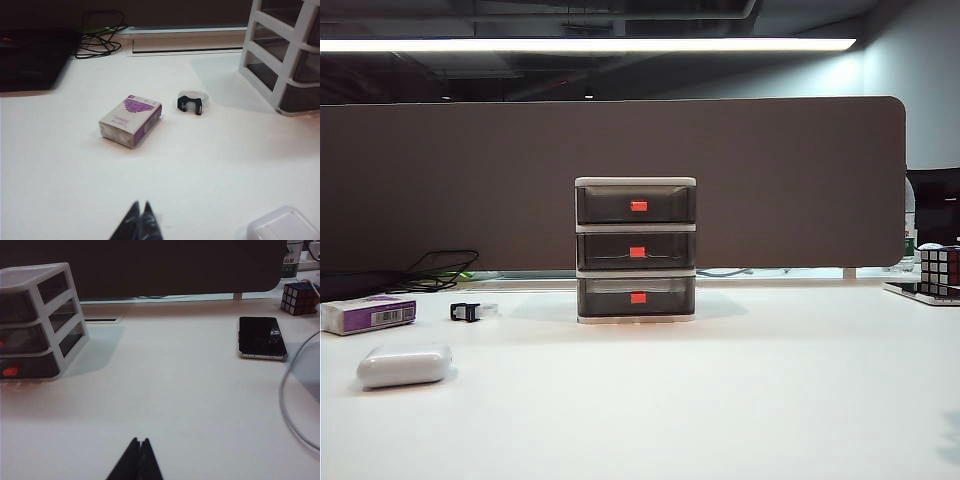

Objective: Open the second layer of the drawer on the table, pick up the earphone case on the table and put it in, and finally close the drawer.

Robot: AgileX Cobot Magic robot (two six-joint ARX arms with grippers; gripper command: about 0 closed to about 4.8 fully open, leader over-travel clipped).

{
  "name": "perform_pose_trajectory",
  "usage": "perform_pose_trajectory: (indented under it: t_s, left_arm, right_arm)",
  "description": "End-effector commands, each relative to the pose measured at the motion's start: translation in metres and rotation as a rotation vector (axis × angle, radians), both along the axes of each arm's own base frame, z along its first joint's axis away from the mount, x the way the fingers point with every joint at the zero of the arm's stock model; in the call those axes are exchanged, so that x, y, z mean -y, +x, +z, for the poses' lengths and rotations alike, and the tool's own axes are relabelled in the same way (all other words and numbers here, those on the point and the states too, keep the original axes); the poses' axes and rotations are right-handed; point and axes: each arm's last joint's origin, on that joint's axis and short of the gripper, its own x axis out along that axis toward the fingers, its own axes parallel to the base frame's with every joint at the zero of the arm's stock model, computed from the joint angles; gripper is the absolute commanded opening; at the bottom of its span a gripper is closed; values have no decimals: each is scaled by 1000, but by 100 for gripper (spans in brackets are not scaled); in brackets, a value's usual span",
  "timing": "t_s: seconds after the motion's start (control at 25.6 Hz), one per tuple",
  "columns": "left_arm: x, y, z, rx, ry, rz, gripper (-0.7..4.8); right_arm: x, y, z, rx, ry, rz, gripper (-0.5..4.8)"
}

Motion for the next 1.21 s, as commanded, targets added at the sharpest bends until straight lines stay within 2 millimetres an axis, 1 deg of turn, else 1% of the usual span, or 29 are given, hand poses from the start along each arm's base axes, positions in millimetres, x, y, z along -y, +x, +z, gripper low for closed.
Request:
perform_pose_trajectory:
  t_s: [0.04,0.58,0.82,0.94,0.97,1.01,1.05,1.13,1.21]
  left_arm:
    - [0,0,1,9,-9,-1,-5]
    - [0,0,1,9,-9,-1,-5]
    - [0,0,4,35,-14,-1,-5]
    - [0,1,7,62,-52,-1,-5]
    - [2,1,7,58,-138,-36,-5]
    - [3,1,8,50,-188,-60,-5]
    - [5,0,7,18,-305,-145,-5]
    - [9,-1,7,-21,-385,-254,-5]
    - [11,-2,7,-47,-414,-349,-5]
  right_arm:
    - [0,0,0,9,-2,-2,-5]
    - [0,0,0,9,-2,-1,-5]
    - [-2,0,0,8,5,47,-5]
    - [-4,-1,0,6,19,134,-5]
    - [-6,-1,0,-1,55,219,-5]
    - [-8,-2,0,-9,85,278,-5]
    - [-11,-3,0,-25,132,389,-5]
    - [-14,-5,0,-34,145,495,-5]
    - [-15,-6,0,-37,148,558,-5]
